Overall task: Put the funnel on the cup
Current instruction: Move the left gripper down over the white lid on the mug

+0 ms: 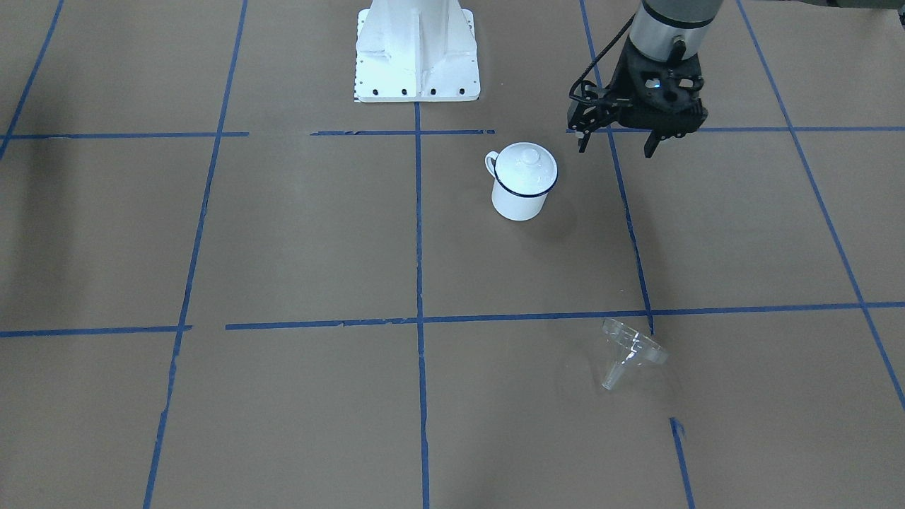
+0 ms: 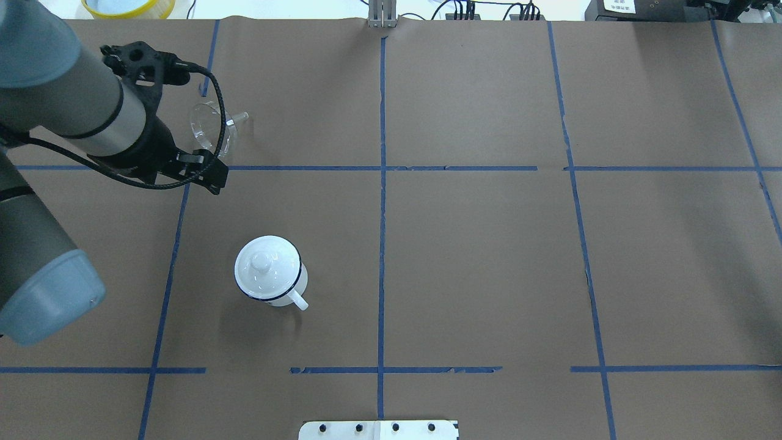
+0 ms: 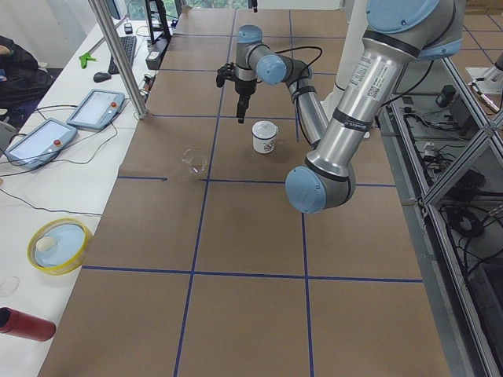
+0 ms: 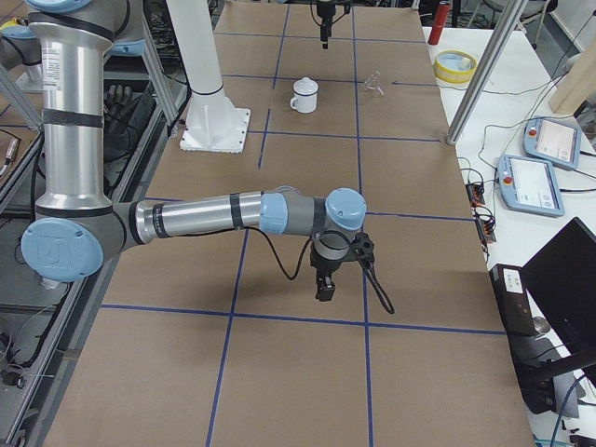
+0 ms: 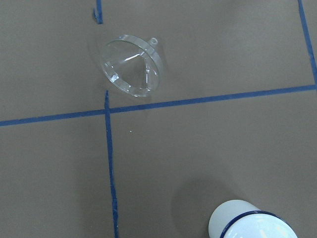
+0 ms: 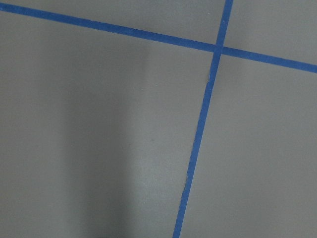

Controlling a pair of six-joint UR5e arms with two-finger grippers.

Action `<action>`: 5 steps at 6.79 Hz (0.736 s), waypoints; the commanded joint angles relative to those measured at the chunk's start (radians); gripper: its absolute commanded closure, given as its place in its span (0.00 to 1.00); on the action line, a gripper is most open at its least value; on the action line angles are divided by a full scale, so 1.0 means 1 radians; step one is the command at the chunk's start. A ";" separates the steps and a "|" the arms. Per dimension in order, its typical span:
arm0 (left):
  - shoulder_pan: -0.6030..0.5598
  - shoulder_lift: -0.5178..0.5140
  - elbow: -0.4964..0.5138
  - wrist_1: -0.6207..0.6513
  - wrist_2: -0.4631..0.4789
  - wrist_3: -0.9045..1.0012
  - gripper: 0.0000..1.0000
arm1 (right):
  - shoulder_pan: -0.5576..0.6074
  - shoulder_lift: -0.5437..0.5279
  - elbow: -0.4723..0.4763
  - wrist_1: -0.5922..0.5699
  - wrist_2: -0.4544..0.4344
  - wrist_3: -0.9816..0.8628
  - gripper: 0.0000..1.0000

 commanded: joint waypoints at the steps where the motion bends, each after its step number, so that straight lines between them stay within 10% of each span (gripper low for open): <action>1: 0.144 -0.010 0.054 -0.078 0.013 -0.250 0.00 | 0.000 0.000 -0.001 0.000 0.000 0.000 0.00; 5: 0.208 -0.001 0.113 -0.185 0.073 -0.422 0.00 | 0.000 0.000 0.000 0.000 0.000 0.000 0.00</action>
